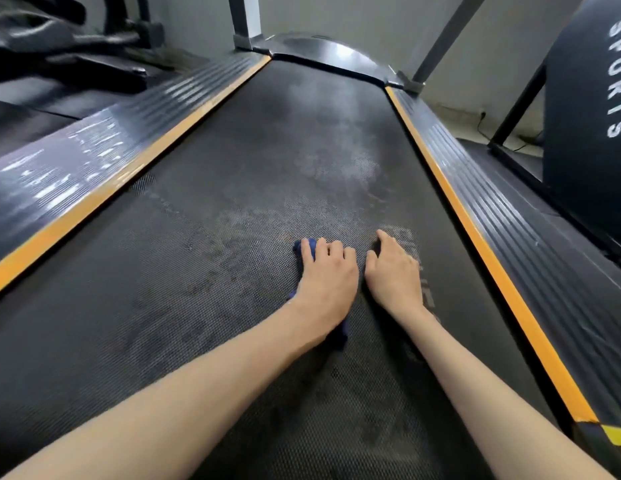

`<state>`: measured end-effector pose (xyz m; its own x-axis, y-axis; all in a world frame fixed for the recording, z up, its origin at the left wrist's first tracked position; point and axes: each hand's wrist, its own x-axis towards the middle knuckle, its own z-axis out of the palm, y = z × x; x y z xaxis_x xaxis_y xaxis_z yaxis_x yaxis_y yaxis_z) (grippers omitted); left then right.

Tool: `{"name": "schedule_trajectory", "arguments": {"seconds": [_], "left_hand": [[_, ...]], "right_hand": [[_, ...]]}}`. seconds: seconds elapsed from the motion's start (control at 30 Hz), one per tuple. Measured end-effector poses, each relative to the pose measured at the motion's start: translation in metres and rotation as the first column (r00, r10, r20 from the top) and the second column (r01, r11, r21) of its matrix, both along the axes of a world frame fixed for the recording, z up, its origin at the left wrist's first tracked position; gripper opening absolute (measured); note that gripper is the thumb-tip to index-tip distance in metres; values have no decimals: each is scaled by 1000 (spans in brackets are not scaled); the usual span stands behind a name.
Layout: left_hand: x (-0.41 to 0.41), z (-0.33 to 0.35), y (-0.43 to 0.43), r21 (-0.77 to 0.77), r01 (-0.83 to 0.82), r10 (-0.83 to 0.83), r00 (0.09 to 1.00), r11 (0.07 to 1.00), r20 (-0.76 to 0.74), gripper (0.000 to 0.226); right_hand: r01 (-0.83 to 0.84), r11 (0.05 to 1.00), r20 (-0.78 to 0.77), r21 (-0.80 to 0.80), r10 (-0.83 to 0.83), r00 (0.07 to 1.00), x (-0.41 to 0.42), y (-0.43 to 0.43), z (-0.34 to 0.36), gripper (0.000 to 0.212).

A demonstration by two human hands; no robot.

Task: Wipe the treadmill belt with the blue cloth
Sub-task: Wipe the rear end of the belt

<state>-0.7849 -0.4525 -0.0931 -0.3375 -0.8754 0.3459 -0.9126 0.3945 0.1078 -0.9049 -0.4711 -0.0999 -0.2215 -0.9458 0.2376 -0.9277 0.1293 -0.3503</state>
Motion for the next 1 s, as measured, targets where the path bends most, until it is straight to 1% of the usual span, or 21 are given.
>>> {"name": "schedule_trajectory", "arguments": {"seconds": [0.07, 0.13, 0.2, 0.27, 0.33, 0.37, 0.4, 0.43, 0.47, 0.5, 0.53, 0.57, 0.6, 0.67, 0.7, 0.73, 0.77, 0.83, 0.9, 0.93, 1.0], "left_hand": [[31, 1, -30, 77, 25, -38, 986, 997, 165, 27], [86, 8, -71, 134, -154, 119, 965, 979, 234, 26], [143, 12, -102, 137, -304, 277, 943, 943, 184, 25], [167, 13, -110, 141, -297, 285, 953, 944, 98, 26], [146, 15, -105, 140, -240, 238, 971, 961, 31, 26], [126, 14, -98, 150, -173, 176, 984, 973, -7, 25], [102, 11, -90, 146, -47, 51, 998, 988, -24, 24], [78, 5, -79, 105, 131, -127, 991, 986, -39, 22], [59, 0, -65, 60, 316, -315, 949, 947, -26, 19], [47, -4, -54, 24, 452, -452, 892, 891, -10, 18], [46, -8, -52, 7, 527, -527, 850, 850, -11, 18], [56, -6, -56, 32, 524, -524, 852, 851, -18, 22], [72, -4, -68, 63, 454, -453, 891, 889, -25, 29], [122, 0, -100, 106, 188, -185, 982, 977, -38, 41], [151, 3, -115, 110, 31, -30, 999, 993, -16, 40], [175, 5, -126, 113, -114, 111, 993, 987, 31, 35], [191, 7, -132, 119, -210, 201, 976, 971, 81, 30], [193, 7, -137, 148, -248, 229, 964, 957, 136, 26], [163, 13, -127, 157, -227, 199, 964, 961, 174, 25], [142, 14, -123, 150, -160, 129, 972, 976, 194, 26], [93, 5, -111, 121, 107, -130, 969, 987, 209, 26]], "right_hand": [[-16, 1000, -33, -11, 16, 999, 1, 1, 0, 42], [-28, 1000, -33, -13, 27, 999, 3, 2, -1, 38], [-32, 999, -55, -9, 31, 998, 4, 1, -2, 37], [-29, 1000, -76, 2, 29, 997, 4, -1, -2, 39], [-26, 1000, -84, 16, 28, 996, 4, -1, -3, 41], [-28, 999, -89, 23, 30, 996, 5, -1, -3, 41], [-29, 999, -98, 31, 32, 995, 5, -1, -3, 42], [-25, 999, -106, 39, 29, 994, 5, 0, -3, 42], [-20, 999, -112, 43, 25, 993, 6, 0, -4, 43], [-20, 999, -118, 42, 25, 993, 6, 0, -4, 43], [-24, 999, -120, 40, 29, 992, 6, 0, -5, 43], [-26, 999, -115, 37, 31, 993, 5, 0, -5, 44], [-27, 999, -105, 37, 31, 994, 5, 0, -4, 45], [-30, 999, -92, 45, 34, 995, 5, -1, -5, 46], [-31, 998, -93, 47, 35, 995, 5, 0, -5, 46], [-32, 999, -98, 44, 36, 995, 5, 0, -5, 46], [-33, 999, -102, 37, 36, 994, 5, 0, -5, 46], [-30, 999, -114, 32, 34, 993, 6, -1, -5, 45], [-29, 999, -115, 37, 33, 993, 6, 0, -7, 45], [-30, 999, -111, 37, 34, 993, 5, 0, -8, 45], [-29, 999, -113, 36, 33, 993, 4, 0, -9, 45]]}}
